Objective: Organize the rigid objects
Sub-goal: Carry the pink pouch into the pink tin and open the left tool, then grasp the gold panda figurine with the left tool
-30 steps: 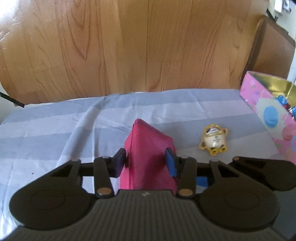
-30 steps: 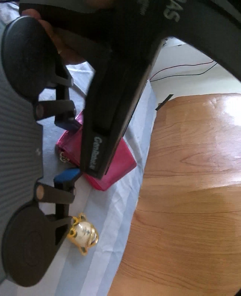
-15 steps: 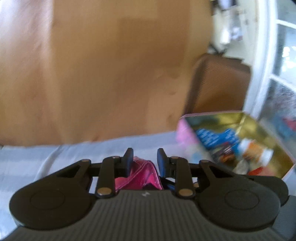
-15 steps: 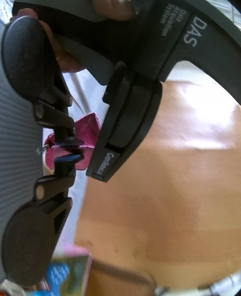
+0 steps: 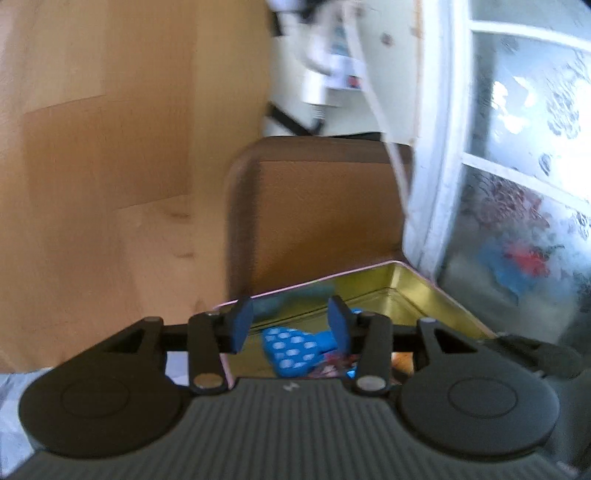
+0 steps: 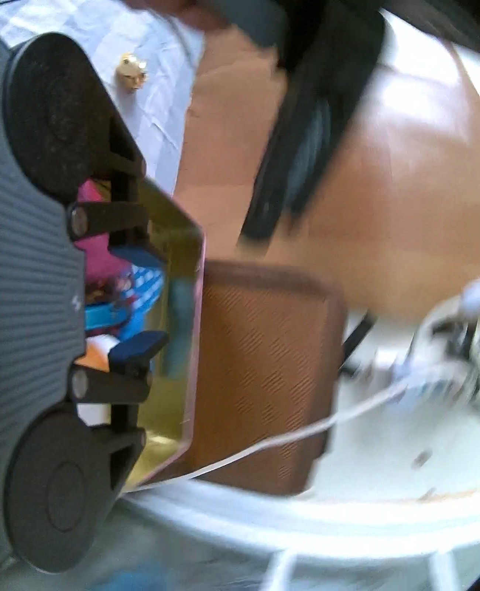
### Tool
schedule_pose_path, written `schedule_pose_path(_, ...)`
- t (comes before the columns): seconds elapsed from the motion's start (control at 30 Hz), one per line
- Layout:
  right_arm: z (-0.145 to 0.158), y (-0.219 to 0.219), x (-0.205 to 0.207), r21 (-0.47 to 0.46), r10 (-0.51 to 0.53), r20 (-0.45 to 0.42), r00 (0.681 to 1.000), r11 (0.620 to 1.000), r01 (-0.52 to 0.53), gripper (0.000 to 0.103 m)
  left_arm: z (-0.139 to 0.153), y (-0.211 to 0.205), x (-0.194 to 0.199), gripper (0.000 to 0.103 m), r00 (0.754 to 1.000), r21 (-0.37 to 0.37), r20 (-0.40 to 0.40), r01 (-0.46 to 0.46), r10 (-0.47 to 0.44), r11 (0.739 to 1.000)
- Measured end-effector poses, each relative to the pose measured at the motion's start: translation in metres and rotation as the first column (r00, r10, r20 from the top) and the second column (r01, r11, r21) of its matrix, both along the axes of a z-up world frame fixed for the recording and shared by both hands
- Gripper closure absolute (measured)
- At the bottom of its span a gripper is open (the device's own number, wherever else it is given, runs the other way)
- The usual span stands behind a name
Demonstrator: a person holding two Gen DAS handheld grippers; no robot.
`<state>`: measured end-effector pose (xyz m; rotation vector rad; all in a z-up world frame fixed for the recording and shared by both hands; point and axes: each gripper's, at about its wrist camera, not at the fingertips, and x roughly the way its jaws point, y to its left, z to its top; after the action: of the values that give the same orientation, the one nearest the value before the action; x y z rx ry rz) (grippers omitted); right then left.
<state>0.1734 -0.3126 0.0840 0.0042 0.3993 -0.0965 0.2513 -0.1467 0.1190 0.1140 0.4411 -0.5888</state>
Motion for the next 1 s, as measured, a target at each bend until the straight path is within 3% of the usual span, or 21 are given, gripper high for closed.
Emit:
schedule_pose_path(0.1,0.006,-0.012,-0.015,0.072,-0.021,0.037,0.999,0.997,0.018,0.068,0.01,0.058,0.012,0.056,0.993,-0.001,-0.008,-0.114,0.114,0.993)
schedule_pose_path(0.17,0.017,0.001,-0.024,0.12,0.032,0.079,0.996,0.992,-0.041,0.068,0.014,0.103,0.023,0.056,0.979,0.024,-0.016,-0.205,0.205,0.979)
schedule_pose_path(0.3,0.025,0.092,-0.018,0.171,0.282,0.106,0.954,0.94,-0.297,0.067,-0.013,0.17,0.036,0.056,0.946,0.154,-0.067,-0.304,0.316,0.94)
schedule_pose_path(0.37,0.011,0.155,-0.001,0.123,0.41,0.054,0.91,0.902,-0.414,0.057,-0.039,0.195,0.04,0.056,0.934,0.147,-0.158,-0.299,0.321,0.943)
schedule_pose_path(0.43,-0.017,0.199,0.019,0.066,0.471,-0.024,0.882,0.881,-0.469,0.046,-0.064,0.213,0.046,0.052,0.921,0.09,-0.252,-0.285,0.298,0.954)
schedule_pose_path(0.5,-0.05,0.239,0.049,0.03,0.478,-0.127,0.869,0.878,-0.479,0.047,-0.085,0.219,0.053,0.038,0.907,0.019,-0.343,-0.256,0.247,0.966)
schedule_pose_path(0.53,-0.062,0.249,0.06,0.02,0.458,-0.161,0.874,0.887,-0.461,0.048,-0.092,0.219,0.057,0.037,0.901,-0.001,-0.37,-0.243,0.225,0.97)
schedule_pose_path(0.63,-0.088,0.256,0.097,0.047,0.412,-0.24,0.879,0.909,-0.414,0.048,-0.107,0.211,0.059,0.034,0.905,-0.015,-0.391,-0.19,0.169,0.982)
schedule_pose_path(0.67,-0.092,0.257,0.103,0.056,0.402,-0.253,0.88,0.914,-0.402,0.048,-0.11,0.208,0.061,0.028,0.907,-0.021,-0.393,-0.173,0.151,0.985)
schedule_pose_path(0.73,-0.094,0.254,0.112,0.096,0.398,-0.276,0.875,0.917,-0.387,0.047,-0.114,0.202,0.065,0.028,0.909,-0.036,-0.397,-0.157,0.13,0.987)
schedule_pose_path(0.93,-0.098,0.25,0.121,0.077,0.395,-0.279,0.875,0.918,-0.39,0.049,-0.121,0.197,0.068,0.03,0.917,-0.024,-0.373,-0.164,0.143,0.986)
schedule_pose_path(1.0,-0.1,0.25,0.119,0.079,0.403,-0.276,0.873,0.914,-0.397,0.054,-0.121,0.189,0.066,0.041,0.925,-0.016,-0.347,-0.17,0.154,0.985)
